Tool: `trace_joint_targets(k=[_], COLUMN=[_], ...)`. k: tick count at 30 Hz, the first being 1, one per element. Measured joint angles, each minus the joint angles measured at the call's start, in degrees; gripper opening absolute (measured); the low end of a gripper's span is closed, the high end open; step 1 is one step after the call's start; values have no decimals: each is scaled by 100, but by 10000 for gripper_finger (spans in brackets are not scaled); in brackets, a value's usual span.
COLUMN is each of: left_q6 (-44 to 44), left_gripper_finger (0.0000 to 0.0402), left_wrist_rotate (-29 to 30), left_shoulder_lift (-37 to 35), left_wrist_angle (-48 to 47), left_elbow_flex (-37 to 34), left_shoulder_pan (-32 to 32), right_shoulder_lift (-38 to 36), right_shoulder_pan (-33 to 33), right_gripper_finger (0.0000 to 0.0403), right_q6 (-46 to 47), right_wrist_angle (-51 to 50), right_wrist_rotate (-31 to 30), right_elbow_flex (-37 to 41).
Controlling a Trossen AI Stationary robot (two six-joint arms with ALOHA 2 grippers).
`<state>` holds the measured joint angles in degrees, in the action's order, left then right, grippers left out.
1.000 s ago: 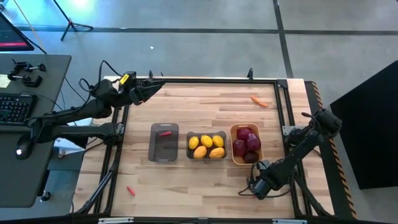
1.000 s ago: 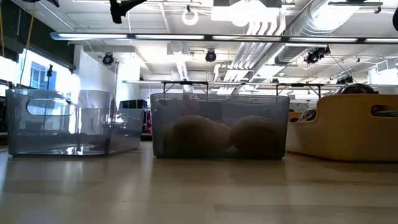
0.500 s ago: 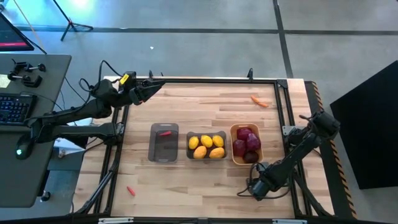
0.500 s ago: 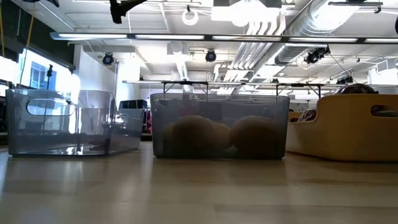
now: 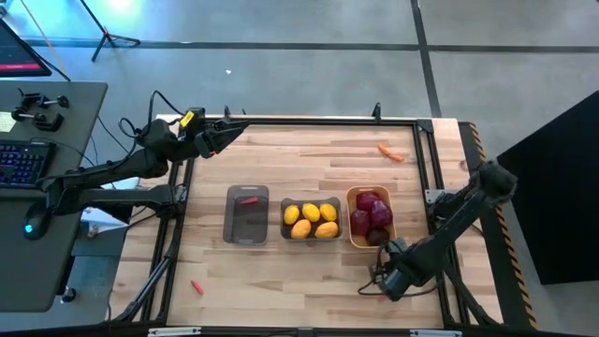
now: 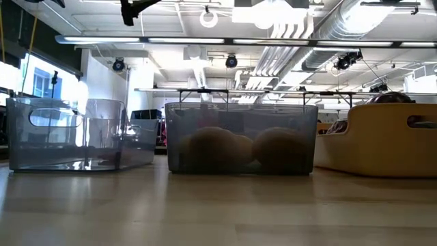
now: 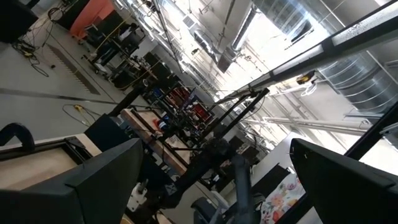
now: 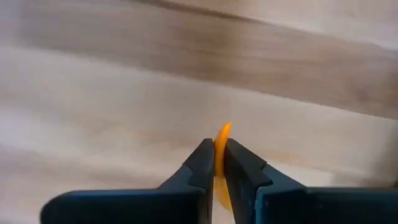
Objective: Sort produce into baskets
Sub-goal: Put the yellow chili pepper into the left black bin
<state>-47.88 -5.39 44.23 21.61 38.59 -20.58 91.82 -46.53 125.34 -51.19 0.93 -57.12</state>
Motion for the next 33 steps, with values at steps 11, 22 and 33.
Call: trace_joint_targets(k=[11,22,33], left_q6=[-2,-7,-747], left_gripper_finger=[395,395,395], left_wrist_rotate=[59,70,-261], left_shoulder_lift=[0,0,0], left_wrist_angle=[-136,-133,-163], left_elbow_flex=[0,0,0], left_shoulder_pan=[0,19,42], right_shoulder_lift=[-1439,332,2354], right_shoulder_pan=[860,3296,4219], right_gripper_finger=[11,19,91], right_q6=[-4254,-8963,-9215], right_wrist_angle=[819,6422,8240], right_wrist_rotate=[-4758,-1890,-193], right_elbow_flex=[-852,-488,-1722])
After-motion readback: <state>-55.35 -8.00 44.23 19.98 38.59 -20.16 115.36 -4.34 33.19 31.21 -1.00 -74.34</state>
